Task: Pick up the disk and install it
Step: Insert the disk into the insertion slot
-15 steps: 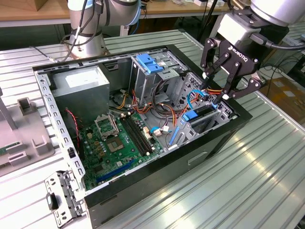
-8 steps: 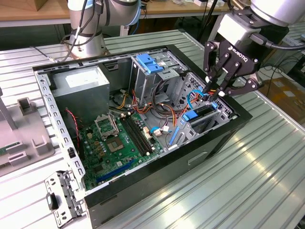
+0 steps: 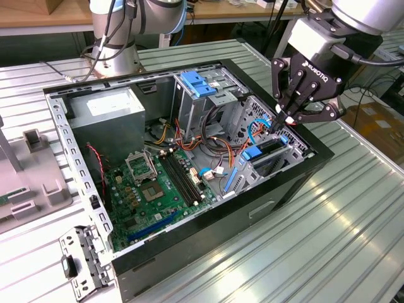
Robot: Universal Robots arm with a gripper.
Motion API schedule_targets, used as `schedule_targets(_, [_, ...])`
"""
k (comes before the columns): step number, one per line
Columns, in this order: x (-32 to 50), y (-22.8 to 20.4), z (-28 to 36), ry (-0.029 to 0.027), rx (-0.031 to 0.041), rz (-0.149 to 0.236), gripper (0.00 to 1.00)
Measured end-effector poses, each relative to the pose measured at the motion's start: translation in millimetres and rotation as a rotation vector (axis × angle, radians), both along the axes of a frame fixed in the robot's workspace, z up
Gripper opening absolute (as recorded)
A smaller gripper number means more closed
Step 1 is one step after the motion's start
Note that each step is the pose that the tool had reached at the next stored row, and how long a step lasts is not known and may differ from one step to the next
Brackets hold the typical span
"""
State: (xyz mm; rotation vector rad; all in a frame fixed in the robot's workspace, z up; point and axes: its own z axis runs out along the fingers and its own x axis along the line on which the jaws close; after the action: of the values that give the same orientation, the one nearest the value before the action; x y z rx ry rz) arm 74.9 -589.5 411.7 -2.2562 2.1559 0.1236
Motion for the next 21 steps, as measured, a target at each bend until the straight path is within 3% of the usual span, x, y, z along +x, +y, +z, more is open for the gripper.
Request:
schedule_targets(9, [0.9, 0.0, -0.3, 0.0000, 0.0004, 0.000, 0.11])
schedule_targets(21, [10.9, 0.0, -0.2, 0.0000, 0.0001, 0.000, 0.11])
